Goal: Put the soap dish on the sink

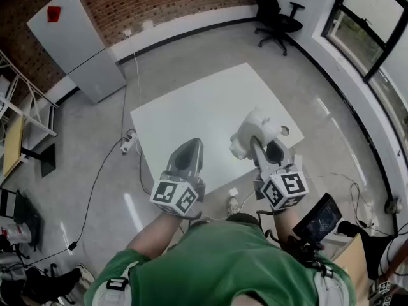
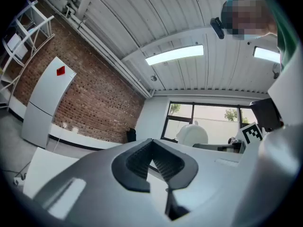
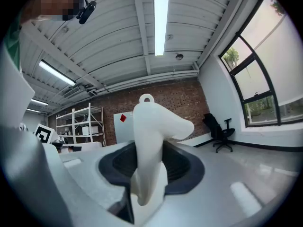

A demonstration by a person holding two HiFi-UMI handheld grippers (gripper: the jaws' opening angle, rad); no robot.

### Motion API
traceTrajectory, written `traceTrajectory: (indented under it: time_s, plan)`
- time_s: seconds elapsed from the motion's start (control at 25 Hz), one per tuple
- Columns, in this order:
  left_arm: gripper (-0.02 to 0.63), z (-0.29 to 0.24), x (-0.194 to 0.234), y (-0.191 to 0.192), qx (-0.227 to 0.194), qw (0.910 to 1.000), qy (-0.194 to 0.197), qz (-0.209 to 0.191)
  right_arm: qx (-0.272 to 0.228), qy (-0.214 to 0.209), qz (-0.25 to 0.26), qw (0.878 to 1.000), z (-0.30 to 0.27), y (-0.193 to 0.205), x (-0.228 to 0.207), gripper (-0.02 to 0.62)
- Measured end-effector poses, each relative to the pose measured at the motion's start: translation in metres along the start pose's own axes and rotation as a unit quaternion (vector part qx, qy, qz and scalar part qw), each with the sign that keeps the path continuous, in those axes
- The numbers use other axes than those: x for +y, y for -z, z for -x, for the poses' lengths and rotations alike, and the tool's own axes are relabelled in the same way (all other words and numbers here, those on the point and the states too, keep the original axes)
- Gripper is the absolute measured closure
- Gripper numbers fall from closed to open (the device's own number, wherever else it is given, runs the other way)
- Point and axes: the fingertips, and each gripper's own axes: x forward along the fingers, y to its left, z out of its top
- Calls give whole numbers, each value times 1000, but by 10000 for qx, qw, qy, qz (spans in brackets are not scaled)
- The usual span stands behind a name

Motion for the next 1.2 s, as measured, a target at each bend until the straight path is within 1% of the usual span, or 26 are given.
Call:
traceTrajectory:
  time_s: [0.08, 0.2, 0.4, 0.6, 0.72, 0.84, 0.96, 1.08, 1.2]
  plan:
    - [600, 1, 3, 2, -14, 9999, -133, -21, 38, -153, -17, 9999, -7, 2, 0, 456]
    - [598, -12, 8, 6, -29, 9993, -361, -71, 114, -402, -56, 9991, -26, 6, -10, 456]
    - [600, -13, 22, 27, -95, 9966, -799, -169, 258, -873, -102, 9958, -49, 34, -18, 456]
    - [600, -22, 43, 23, -119, 9916, -1281, -154, 543, -1381, -142, 9888, -89, 39, -14, 456]
    - [600, -29, 59, 15, -79, 9884, -1510, -132, 778, -1596, -172, 9840, -116, 38, -9, 456]
    - [600, -27, 68, 19, -39, 9843, -1759, -119, 976, -1810, -203, 9784, -130, 47, -5, 456]
    - [600, -19, 71, 21, 16, 9813, -1923, -99, 1189, -1950, -246, 9733, -135, 57, 3, 456]
    - [600, -14, 79, 20, 63, 9806, -1960, -52, 1327, -1977, -249, 9709, -141, 65, 13, 456]
    - [600, 3, 84, 24, 148, 9808, -1943, 31, 1456, -1924, -274, 9701, -138, 81, 28, 456]
